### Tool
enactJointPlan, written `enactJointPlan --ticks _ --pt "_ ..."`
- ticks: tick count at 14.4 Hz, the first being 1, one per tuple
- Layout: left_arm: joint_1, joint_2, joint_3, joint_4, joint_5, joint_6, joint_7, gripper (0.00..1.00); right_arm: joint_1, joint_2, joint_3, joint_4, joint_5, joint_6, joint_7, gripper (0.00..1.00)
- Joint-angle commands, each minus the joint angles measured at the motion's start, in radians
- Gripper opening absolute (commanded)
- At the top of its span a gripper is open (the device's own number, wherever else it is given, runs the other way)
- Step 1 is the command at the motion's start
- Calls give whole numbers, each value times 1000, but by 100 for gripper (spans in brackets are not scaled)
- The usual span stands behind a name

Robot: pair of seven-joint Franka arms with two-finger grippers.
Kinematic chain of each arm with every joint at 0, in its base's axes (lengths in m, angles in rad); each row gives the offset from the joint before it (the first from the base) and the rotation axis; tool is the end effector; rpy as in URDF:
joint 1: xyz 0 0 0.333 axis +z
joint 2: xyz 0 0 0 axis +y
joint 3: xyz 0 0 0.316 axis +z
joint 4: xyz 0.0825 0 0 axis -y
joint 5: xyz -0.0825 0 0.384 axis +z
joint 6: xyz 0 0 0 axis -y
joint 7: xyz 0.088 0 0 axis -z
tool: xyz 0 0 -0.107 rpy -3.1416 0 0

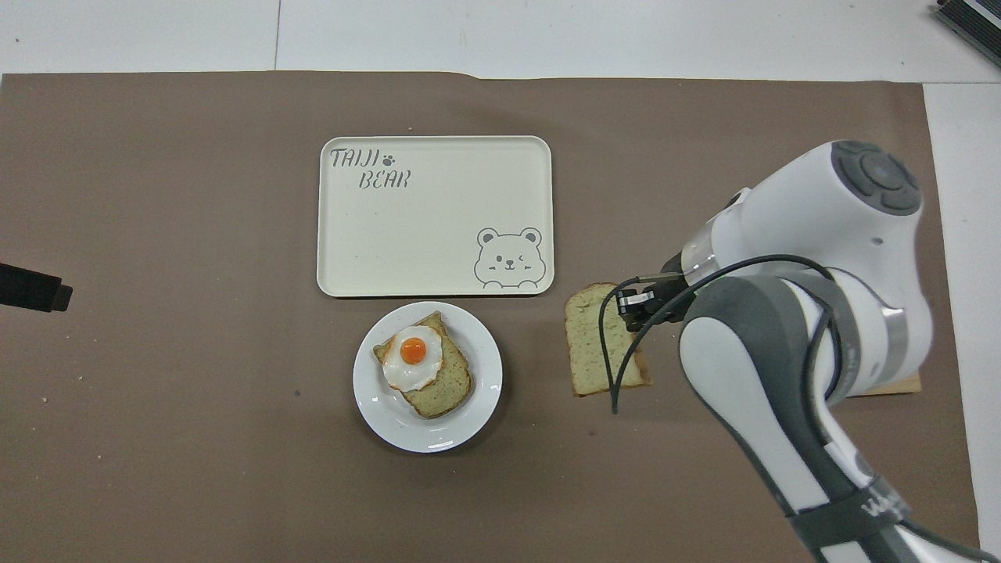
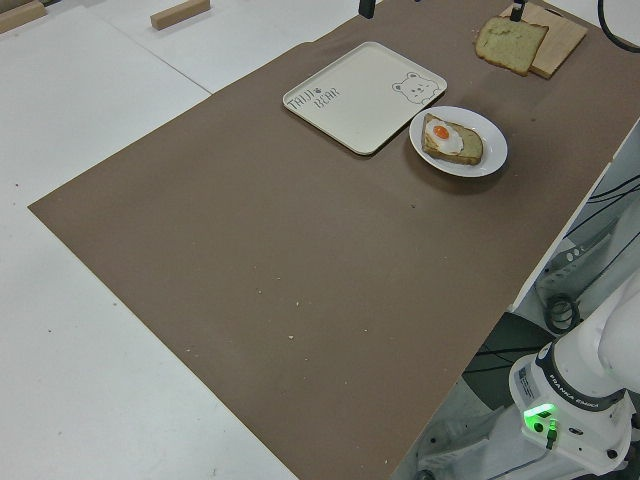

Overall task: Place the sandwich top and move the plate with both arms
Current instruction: 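Carry the bread slice with the right gripper over the egg plate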

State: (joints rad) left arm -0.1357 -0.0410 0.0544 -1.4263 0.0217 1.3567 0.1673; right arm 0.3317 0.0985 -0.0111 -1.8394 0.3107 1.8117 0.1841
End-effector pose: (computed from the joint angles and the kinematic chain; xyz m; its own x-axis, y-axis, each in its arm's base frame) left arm 0.5152 -0.0385 0.6945 0.9699 -0.2416 -0.0314 -0.2421 -0.9701 -0.0141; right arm 0.5390 0.2059 0.4650 0.9803 0.0661 -0.1862 0.0169 -0.9669 -0.2545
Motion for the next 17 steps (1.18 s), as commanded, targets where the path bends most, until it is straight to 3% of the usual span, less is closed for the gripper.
enactJointPlan --ticks 1,5,11,17 --pt "8 -2 -5 7 4 -13 -6 100 79 -29 -4 -37 66 57 106 0" --pt "8 -2 -5 7 6 -13 -6 100 220 35 -4 -38 207 245 149 0" --pt "8 -2 -5 7 6 -11 -6 100 375 138 -3 -32 317 458 163 0" --pt "8 -2 -5 7 6 -13 -6 100 374 207 -4 -41 317 492 120 0"
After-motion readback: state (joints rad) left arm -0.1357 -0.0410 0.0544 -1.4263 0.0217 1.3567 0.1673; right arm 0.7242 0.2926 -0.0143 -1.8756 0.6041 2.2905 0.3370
